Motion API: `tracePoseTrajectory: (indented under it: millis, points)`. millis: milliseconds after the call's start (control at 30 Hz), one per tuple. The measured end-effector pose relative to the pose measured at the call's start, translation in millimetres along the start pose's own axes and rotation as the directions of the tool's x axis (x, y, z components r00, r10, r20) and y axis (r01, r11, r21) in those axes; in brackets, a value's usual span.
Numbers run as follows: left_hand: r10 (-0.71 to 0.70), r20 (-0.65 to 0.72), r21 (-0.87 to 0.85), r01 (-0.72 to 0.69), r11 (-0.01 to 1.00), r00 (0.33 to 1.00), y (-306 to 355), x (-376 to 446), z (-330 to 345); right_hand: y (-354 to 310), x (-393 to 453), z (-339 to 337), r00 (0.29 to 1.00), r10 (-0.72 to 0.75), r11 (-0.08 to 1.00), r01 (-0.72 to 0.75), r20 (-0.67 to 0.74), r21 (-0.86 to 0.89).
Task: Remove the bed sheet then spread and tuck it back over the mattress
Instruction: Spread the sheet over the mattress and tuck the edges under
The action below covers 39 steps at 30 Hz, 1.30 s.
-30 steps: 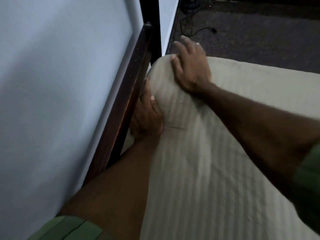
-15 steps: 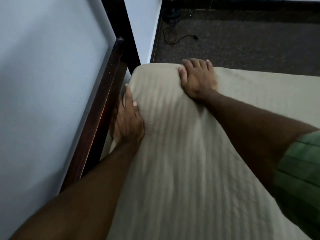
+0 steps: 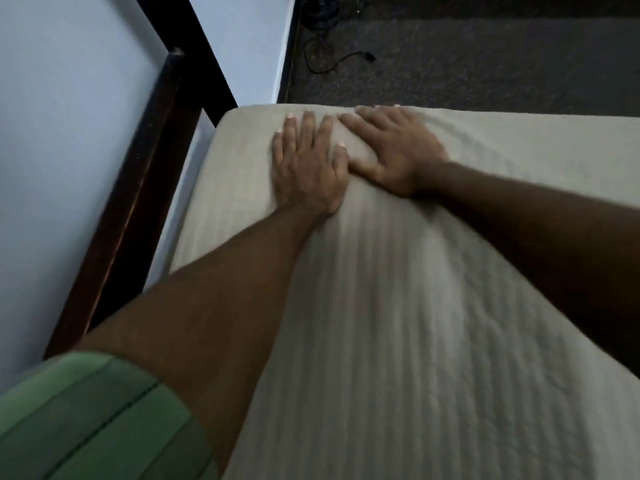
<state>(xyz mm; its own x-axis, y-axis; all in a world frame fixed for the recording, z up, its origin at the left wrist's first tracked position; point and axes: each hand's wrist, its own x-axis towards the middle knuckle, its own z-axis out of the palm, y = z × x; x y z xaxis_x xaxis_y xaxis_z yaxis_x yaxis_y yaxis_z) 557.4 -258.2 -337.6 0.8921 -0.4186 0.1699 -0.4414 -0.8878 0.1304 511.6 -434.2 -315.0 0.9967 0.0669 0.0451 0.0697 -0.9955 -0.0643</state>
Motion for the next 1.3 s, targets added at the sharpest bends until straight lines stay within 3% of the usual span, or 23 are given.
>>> tracePoseTrajectory:
  millis: [100, 167, 233, 267, 333, 400, 433, 467, 533, 567, 600, 633, 700, 767, 800, 833, 900, 967, 1000, 1167, 1300]
  points:
    - [-0.058, 0.016, 0.026, 0.058, 0.998, 0.998, -2, 25, 4, 37, 21, -14, 0.956, 0.259, 0.964, -0.265, 0.134, 0.027]
    - [-0.04, 0.007, 0.034, 0.04, 0.999, 0.999, -4, 27, 6, 34, 22, -20, 0.925, 0.38, 0.925, -0.379, 0.012, -0.027]
    - [-0.026, 0.01, 0.03, 0.026, 0.999, 1.0, -6, 28, 6, 16, 6, -16, 0.924, 0.295, 0.949, -0.313, -0.241, -0.037]
    - [-0.034, 0.045, 0.025, 0.032, 0.999, 0.998, -7, 29, 4, 1, -14, -13, 0.927, 0.248, 0.968, -0.247, -0.281, 0.04]
    - [-0.097, 0.121, 0.006, 0.097, 0.995, 0.988, -5, 29, -6, -29, -69, -2, 0.965, 0.146, 0.984, -0.118, -0.218, 0.135]
    - [-0.076, 0.082, -0.037, 0.079, 0.996, 0.994, 13, 19, -18, -27, -108, 5, 0.99, 0.062, 0.995, -0.052, -0.126, 0.083]
    - [0.04, 0.032, -0.107, -0.036, 0.994, 0.999, 25, 9, -24, -12, -109, 3, 0.995, 0.025, 0.998, -0.019, -0.102, 0.06]
    - [0.248, 0.01, -0.194, -0.242, 0.951, 0.969, 39, -4, -27, 7, -105, 0, 0.997, 0.002, 0.999, 0.001, -0.079, 0.042]
    - [0.617, 0.074, -0.281, -0.577, 0.766, 0.783, 61, -32, -22, 45, -87, -6, 0.999, -0.011, 1.0, 0.011, -0.03, -0.026]
    - [0.659, 0.133, -0.252, -0.618, 0.745, 0.741, 67, -35, -18, 64, -77, -10, 1.0, 0.007, 0.999, -0.008, -0.014, -0.05]
    - [0.628, 0.155, -0.216, -0.594, 0.775, 0.762, 70, -28, -14, 79, -69, -12, 0.999, 0.047, 0.998, -0.047, -0.001, -0.051]
    - [0.542, 0.154, -0.174, -0.518, 0.838, 0.826, 74, -19, -7, 91, -63, -11, 0.991, 0.135, 0.99, -0.135, 0.003, -0.031]
    - [0.296, 0.156, -0.106, -0.282, 0.954, 0.943, 84, 5, -1, 105, -54, -13, 0.918, 0.394, 0.918, -0.396, -0.051, -0.027]
    - [0.039, 0.187, -0.096, -0.022, 0.995, 0.982, 99, 26, -8, 96, -53, -18, 0.804, 0.571, 0.803, -0.589, -0.168, -0.089]
    - [-0.028, 0.178, -0.087, 0.044, 0.995, 0.984, 109, 26, -12, 84, -62, -20, 0.793, 0.563, 0.801, -0.593, -0.232, -0.083]
    - [-0.022, 0.126, -0.109, 0.036, 0.993, 0.992, 119, 19, -15, 71, -74, -19, 0.816, 0.507, 0.845, -0.535, -0.277, -0.031]
    - [0.216, 0.026, -0.207, -0.206, 0.956, 0.976, 126, -14, -14, 47, -109, -9, 0.915, 0.292, 0.956, -0.289, -0.279, 0.052]
    - [0.481, 0.044, -0.175, -0.467, 0.867, 0.876, 118, -53, -5, 38, -139, 3, 0.98, 0.126, 0.992, -0.127, -0.153, 0.003]
    - [0.508, 0.066, -0.128, -0.498, 0.858, 0.859, 113, -62, -1, 42, -144, 5, 0.991, 0.097, 0.994, -0.102, -0.095, -0.041]
    - [0.345, 0.097, -0.028, -0.344, 0.939, 0.934, 113, -81, -1, 33, -149, -2, 0.988, 0.152, 0.987, -0.154, -0.04, -0.055]
    - [0.177, 0.066, -0.032, -0.176, 0.984, 0.982, 97, -180, -13, -14, -203, 9, 0.998, 0.051, 0.998, -0.052, -0.025, -0.045]
